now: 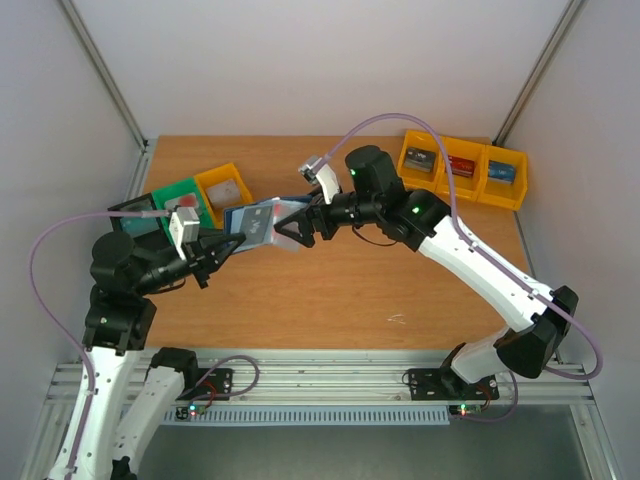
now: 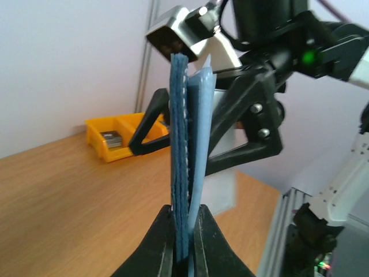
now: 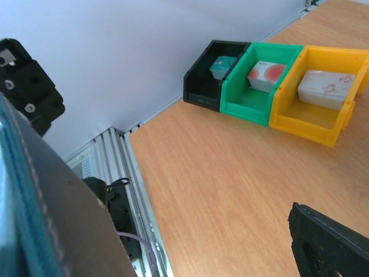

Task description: Take the credit cards out of the card holder

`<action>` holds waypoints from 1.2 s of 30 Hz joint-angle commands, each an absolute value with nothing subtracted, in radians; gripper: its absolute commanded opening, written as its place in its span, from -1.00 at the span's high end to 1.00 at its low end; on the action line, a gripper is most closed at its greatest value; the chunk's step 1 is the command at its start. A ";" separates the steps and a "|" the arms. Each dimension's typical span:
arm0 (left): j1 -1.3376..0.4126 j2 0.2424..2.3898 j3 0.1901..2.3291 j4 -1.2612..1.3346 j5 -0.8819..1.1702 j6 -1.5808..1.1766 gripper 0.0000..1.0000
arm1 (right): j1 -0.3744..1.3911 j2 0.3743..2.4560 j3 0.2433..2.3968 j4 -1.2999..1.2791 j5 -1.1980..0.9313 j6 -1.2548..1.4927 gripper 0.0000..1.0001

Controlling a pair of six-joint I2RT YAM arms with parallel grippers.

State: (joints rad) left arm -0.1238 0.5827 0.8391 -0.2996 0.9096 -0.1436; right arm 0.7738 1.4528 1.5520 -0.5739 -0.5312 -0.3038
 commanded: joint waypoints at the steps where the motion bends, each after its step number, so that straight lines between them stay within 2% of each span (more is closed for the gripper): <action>1: -0.115 0.571 0.824 -0.097 1.072 -0.315 1.00 | 0.770 1.412 1.521 -0.559 -0.517 -0.328 -0.97; 6: -0.106 0.577 0.798 0.059 1.142 -0.430 1.00 | 0.757 1.375 1.503 -0.570 -0.672 -0.391 -0.97; 10: -0.106 0.582 0.792 0.070 1.195 -0.434 0.99 | 0.757 1.355 1.495 -0.573 -0.735 -0.412 -0.97; 11: -0.107 0.582 0.792 0.063 1.198 -0.427 0.99 | 0.757 1.353 1.492 -0.567 -0.753 -0.412 -0.95; 12: -0.106 0.581 0.790 0.057 1.200 -0.419 0.99 | 0.758 1.350 1.490 -0.558 -0.777 -0.406 -0.85; 13: -0.106 0.581 0.787 0.049 1.200 -0.414 0.99 | 0.757 1.351 1.490 -0.539 -0.801 -0.396 -0.65; 16: -0.106 0.580 0.789 0.018 1.197 -0.382 1.00 | 0.757 1.363 1.487 -0.503 -0.840 -0.360 0.30; 19: -0.106 0.576 0.790 0.005 1.189 -0.365 1.00 | 0.758 1.373 1.496 -0.506 -0.861 -0.356 0.85; 20: -0.106 0.575 0.792 0.005 1.183 -0.362 0.99 | 0.758 1.374 1.498 -0.509 -0.861 -0.355 0.96; 21: -0.106 0.575 0.792 -0.026 1.179 -0.356 0.97 | 0.757 1.373 1.500 -0.510 -0.860 -0.356 0.98; 22: -0.106 0.573 0.794 -0.037 1.177 -0.352 0.87 | 0.757 1.373 1.500 -0.511 -0.860 -0.358 0.98; 25: -0.106 0.570 0.800 -0.054 1.162 -0.345 0.43 | 0.757 1.370 1.504 -0.526 -0.864 -0.375 0.97; 26: -0.106 0.568 0.804 -0.061 1.151 -0.344 0.34 | 0.756 1.368 1.506 -0.534 -0.860 -0.385 0.98; 36: -0.104 0.562 0.834 -0.095 1.096 -0.254 0.19 | 0.754 1.348 1.517 -0.606 -0.847 -0.446 0.98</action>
State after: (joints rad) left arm -0.1062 0.5755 0.7979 -0.0956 1.1236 -0.3077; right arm 0.7601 1.3708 1.4967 -0.5892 -0.8413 -0.4099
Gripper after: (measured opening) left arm 0.402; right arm 0.081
